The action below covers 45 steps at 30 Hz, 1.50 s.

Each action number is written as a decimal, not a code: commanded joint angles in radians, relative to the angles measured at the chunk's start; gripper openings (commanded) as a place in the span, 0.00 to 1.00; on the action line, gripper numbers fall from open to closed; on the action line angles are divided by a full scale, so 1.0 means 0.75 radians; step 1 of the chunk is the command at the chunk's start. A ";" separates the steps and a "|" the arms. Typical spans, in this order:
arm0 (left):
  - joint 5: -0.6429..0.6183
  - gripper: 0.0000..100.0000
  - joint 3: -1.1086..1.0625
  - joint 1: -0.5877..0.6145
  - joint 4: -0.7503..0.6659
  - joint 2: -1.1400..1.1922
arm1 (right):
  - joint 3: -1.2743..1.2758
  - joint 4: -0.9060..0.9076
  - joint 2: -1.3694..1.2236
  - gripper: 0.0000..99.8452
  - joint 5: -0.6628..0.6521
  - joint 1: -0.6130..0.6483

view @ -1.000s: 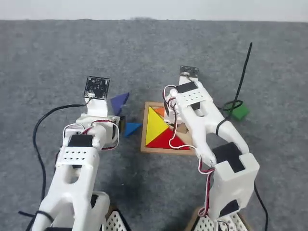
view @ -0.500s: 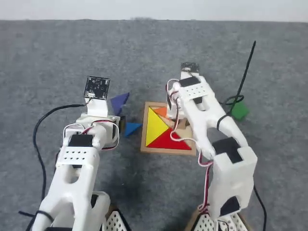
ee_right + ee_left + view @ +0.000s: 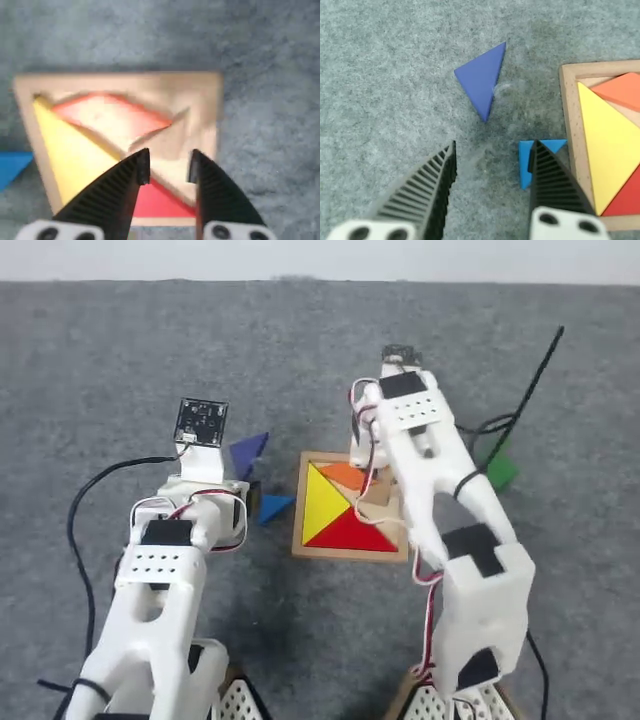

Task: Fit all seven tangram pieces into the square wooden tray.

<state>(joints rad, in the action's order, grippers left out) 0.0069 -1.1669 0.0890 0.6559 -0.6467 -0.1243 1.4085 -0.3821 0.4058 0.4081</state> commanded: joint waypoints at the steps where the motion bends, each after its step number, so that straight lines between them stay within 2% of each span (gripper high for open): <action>1: -0.014 0.22 0.017 -0.010 -0.041 -0.039 | 0.123 -0.140 0.109 0.18 0.023 0.069; 4: -0.014 0.22 0.017 -0.010 -0.041 -0.039 | 0.200 -0.222 0.109 0.18 0.023 0.058; 8: -0.014 0.22 0.017 -0.010 -0.041 -0.039 | 0.219 -0.216 0.073 0.18 0.020 0.042; 14: -0.014 0.22 0.017 -0.010 -0.041 -0.039 | 0.068 -0.165 -0.138 0.18 0.041 -0.007; 17: -0.014 0.22 0.017 -0.010 -0.041 -0.039 | -0.043 -0.095 -0.232 0.18 0.117 -0.019; 24: -0.014 0.22 0.017 -0.010 -0.041 -0.041 | -0.094 -0.085 -0.292 0.15 0.125 -0.079; 29: -0.014 0.22 0.017 -0.006 -0.041 -0.041 | -0.094 -0.154 -0.289 0.00 -0.031 -0.079; 35: -0.014 0.22 0.015 -0.004 -0.041 -0.041 | -0.094 -0.126 -0.265 0.01 -0.098 -0.099; 39: -0.014 0.22 0.015 -0.004 -0.041 -0.041 | -0.092 -0.046 -0.107 0.01 -0.155 -0.169; 45: -0.014 0.22 0.015 -0.004 -0.041 -0.041 | -0.086 0.034 0.175 0.01 -0.360 -0.224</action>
<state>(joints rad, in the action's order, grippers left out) 0.0069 -1.1669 0.0890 0.6559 -0.6467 -0.1657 1.4024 -0.3989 0.2140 0.2716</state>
